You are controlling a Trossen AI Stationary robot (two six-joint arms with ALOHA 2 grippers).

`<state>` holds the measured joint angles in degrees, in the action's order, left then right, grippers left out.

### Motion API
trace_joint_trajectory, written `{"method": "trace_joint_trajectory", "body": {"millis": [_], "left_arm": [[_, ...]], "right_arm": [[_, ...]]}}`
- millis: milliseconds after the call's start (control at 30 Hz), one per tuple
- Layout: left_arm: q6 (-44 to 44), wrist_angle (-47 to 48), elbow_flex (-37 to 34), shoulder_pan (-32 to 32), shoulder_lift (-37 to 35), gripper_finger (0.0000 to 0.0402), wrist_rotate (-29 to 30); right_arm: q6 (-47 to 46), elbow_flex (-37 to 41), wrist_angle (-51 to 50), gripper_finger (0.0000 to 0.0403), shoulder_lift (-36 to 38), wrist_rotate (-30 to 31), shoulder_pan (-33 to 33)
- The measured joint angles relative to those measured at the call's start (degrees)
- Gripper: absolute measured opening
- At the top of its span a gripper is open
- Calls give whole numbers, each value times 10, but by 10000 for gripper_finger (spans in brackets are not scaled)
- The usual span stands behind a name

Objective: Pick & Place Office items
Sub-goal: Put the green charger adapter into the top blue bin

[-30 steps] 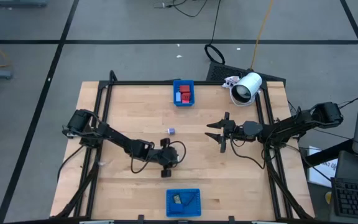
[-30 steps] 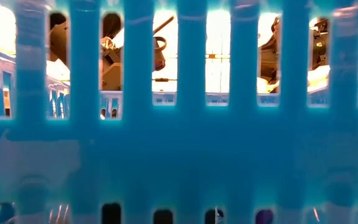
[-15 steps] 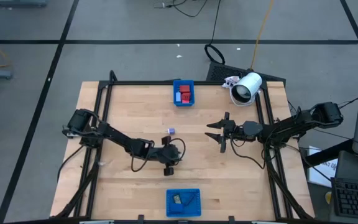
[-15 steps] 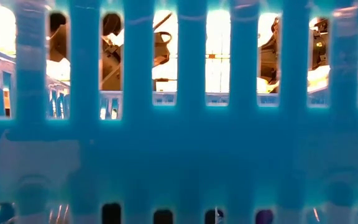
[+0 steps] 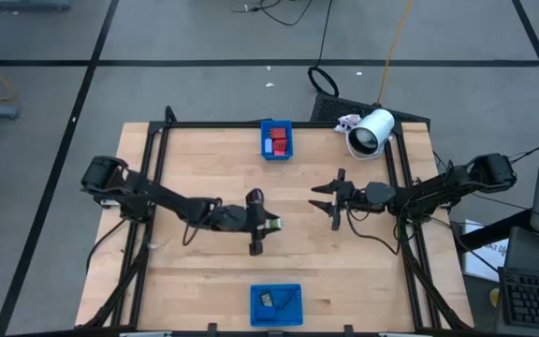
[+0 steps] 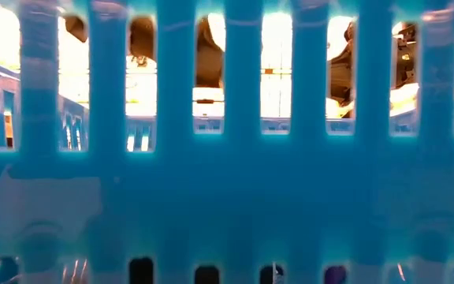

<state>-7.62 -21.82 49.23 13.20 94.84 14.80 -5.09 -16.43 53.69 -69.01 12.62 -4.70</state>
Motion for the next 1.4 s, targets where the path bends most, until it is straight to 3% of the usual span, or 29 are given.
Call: {"method": "trace_joint_trajectory", "body": {"millis": [100, 333, 533, 700, 833, 1167, 1400], "left_arm": [[-32, -8, 0, -11, -13, 140, -35], [-166, -22, 0, -37, -13, 127, -124], [-226, -9, -3, -52, -14, 143, -180], [-228, 3, -2, -53, -13, 128, -179], [-223, -7, 1, -53, -14, 128, -175], [-199, -14, 0, -62, -13, 128, -154], [-201, -20, -1, -65, -13, 132, -137]], "right_arm": [[50, 0, 12, 171, -13, -37, -19], [184, -72, 31, 179, -114, -30, -79], [294, -181, 26, 234, -242, 21, -93], [337, -223, 29, 285, -305, 48, -99], [338, -235, 33, 301, -319, 45, -98], [327, -241, 68, 272, -319, 45, -98], [327, -240, 62, 229, -319, 89, -100]]}}
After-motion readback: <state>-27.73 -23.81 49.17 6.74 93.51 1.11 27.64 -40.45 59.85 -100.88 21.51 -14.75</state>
